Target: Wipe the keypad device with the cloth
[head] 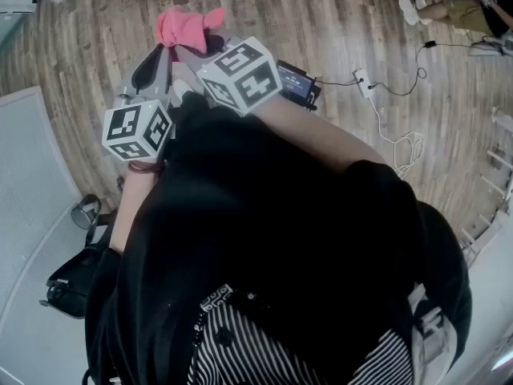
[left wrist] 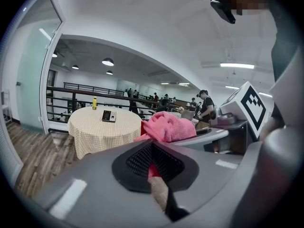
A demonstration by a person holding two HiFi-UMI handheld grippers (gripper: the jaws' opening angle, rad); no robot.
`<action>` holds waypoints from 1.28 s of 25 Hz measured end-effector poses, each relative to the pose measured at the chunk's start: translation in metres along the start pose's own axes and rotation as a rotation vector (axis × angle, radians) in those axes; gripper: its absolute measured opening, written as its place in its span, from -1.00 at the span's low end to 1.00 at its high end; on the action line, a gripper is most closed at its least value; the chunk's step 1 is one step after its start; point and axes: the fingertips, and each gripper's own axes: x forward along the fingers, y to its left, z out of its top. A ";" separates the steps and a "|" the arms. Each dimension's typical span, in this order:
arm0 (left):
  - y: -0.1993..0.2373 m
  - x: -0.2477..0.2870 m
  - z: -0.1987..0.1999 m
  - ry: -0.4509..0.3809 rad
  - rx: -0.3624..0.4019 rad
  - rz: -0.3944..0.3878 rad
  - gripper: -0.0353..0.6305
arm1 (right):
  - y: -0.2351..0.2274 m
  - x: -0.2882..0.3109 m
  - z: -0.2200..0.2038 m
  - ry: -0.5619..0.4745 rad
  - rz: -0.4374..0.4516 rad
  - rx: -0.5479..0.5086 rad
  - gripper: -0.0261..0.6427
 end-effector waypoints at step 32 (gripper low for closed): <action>-0.017 0.012 0.015 -0.007 0.039 -0.034 -0.88 | -0.009 -0.008 0.012 -0.044 0.070 0.050 -0.74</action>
